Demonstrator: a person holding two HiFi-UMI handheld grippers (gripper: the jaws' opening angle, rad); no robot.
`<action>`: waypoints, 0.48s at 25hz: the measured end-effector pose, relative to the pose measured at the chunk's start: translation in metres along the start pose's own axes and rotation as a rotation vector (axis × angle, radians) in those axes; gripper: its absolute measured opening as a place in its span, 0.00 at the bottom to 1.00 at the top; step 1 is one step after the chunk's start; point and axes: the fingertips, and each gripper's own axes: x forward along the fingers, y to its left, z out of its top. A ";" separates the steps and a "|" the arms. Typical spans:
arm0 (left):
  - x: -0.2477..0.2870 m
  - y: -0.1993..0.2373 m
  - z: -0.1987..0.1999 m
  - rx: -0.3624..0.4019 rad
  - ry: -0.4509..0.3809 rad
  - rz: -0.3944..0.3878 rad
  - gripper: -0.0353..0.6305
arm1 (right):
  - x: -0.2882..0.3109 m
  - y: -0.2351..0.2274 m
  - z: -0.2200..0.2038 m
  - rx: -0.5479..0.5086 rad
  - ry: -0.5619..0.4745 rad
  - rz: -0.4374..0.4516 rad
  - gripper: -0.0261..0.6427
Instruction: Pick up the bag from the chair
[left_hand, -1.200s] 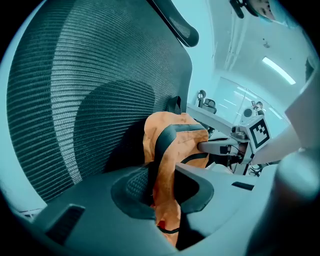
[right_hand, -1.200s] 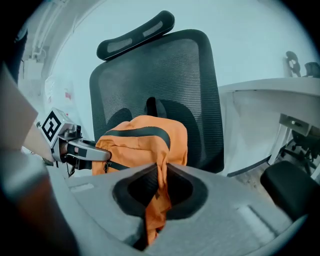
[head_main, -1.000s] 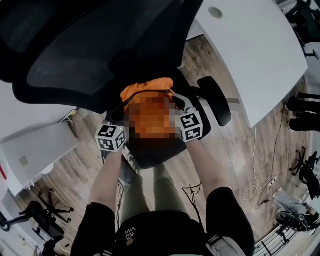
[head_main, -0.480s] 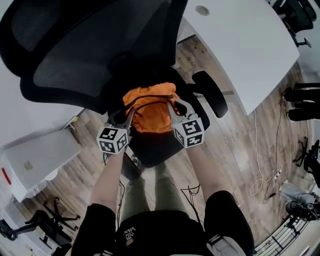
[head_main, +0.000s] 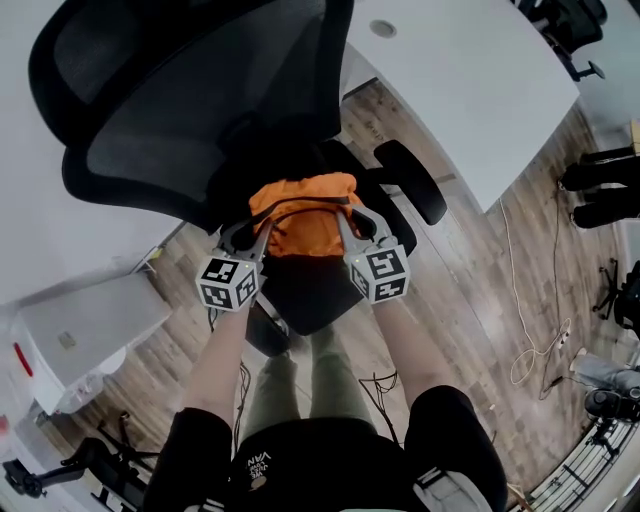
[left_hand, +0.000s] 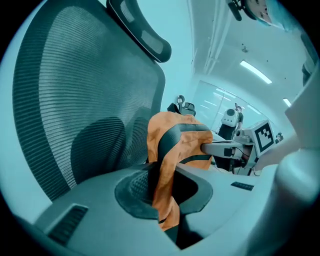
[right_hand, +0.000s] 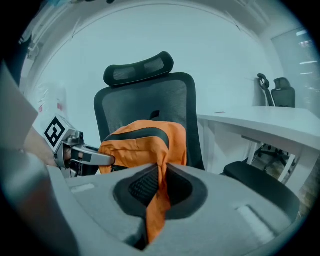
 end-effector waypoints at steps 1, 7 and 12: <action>-0.003 -0.002 0.003 0.008 -0.002 -0.005 0.13 | -0.004 0.002 0.002 0.001 -0.005 -0.006 0.06; -0.020 -0.017 0.023 0.051 -0.025 -0.032 0.13 | -0.029 0.012 0.020 0.002 -0.041 -0.035 0.06; -0.036 -0.028 0.037 0.075 -0.043 -0.053 0.13 | -0.047 0.021 0.035 -0.002 -0.067 -0.060 0.06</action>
